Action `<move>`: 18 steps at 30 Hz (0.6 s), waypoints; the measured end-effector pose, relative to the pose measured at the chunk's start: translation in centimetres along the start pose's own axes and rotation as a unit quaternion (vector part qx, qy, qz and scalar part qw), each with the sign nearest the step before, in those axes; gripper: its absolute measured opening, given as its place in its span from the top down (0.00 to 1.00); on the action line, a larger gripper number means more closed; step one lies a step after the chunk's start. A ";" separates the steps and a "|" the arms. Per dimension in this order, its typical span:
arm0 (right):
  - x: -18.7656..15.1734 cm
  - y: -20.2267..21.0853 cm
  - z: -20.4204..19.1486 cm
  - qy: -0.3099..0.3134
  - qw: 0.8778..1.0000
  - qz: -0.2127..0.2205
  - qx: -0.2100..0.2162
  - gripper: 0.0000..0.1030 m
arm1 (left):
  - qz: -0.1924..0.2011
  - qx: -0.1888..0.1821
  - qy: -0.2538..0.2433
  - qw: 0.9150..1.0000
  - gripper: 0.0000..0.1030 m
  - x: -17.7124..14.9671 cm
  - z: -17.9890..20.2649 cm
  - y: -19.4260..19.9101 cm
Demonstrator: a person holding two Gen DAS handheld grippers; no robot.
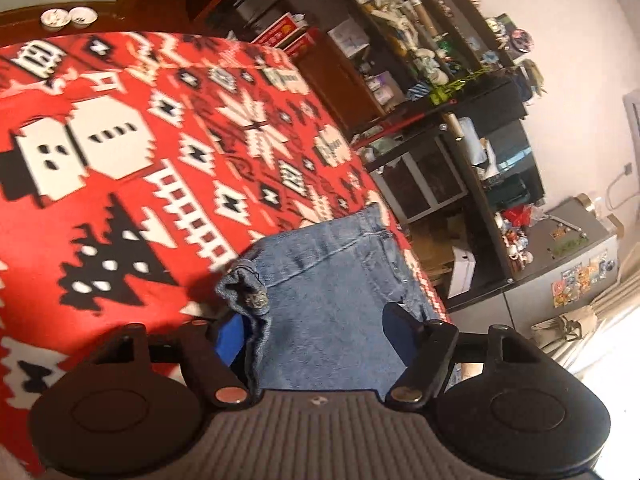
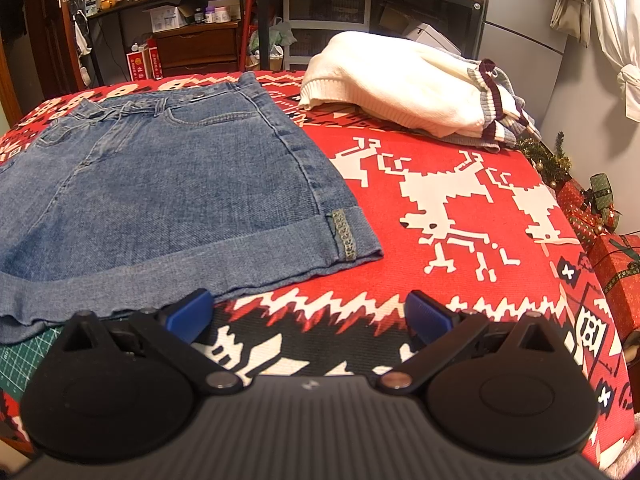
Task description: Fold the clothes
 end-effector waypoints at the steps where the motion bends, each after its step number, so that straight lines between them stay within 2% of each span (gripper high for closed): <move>1: 0.0 0.0 0.0 0.000 1.000 0.000 0.000 0.00 | -0.001 -0.003 -0.003 1.000 0.34 -0.1 0.1 -0.2; 4: 0.0 0.0 0.0 0.000 1.000 0.001 0.000 0.00 | -0.012 0.019 0.002 1.000 0.41 -0.4 -0.4 -0.8; 6: 0.0 0.0 0.0 0.000 1.000 0.001 0.000 0.00 | -0.007 0.018 0.015 1.000 0.46 -0.2 -0.9 -0.9; 8: 0.0 0.0 0.0 0.000 1.000 0.001 0.000 0.00 | -0.001 0.020 0.026 0.999 0.46 0.2 -1.2 -1.0; 11: 0.0 -0.1 0.0 0.000 1.000 0.001 0.000 0.00 | 0.005 0.034 0.016 0.999 0.50 0.5 -1.1 -1.4; 14: 0.0 -0.1 -0.1 0.000 1.000 0.001 0.000 0.00 | 0.015 0.069 0.008 0.997 0.72 0.7 -1.5 -1.7; 15: 0.0 -0.1 -0.1 0.000 1.000 0.001 0.000 0.00 | 0.021 0.083 0.010 0.996 0.86 0.8 -1.7 -1.6; 16: 0.0 -0.1 -0.1 0.000 1.000 0.001 -0.001 0.00 | 0.026 0.091 0.013 0.995 0.91 0.8 -2.0 -1.5; 18: 0.0 0.0 -0.1 -0.001 1.000 -0.001 -0.001 0.00 | 0.036 0.103 0.015 0.994 0.91 0.8 -2.4 -1.2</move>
Point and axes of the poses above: each gripper's, at about its wrist camera, not at the fingertips, and y roughly against the way its jaws point, z to its right, x to its top, the point moved 10 cm from there along -y, roughly the way its jaws point, and after that the axes turned 4 degrees about -z, right-handed, at the moved point
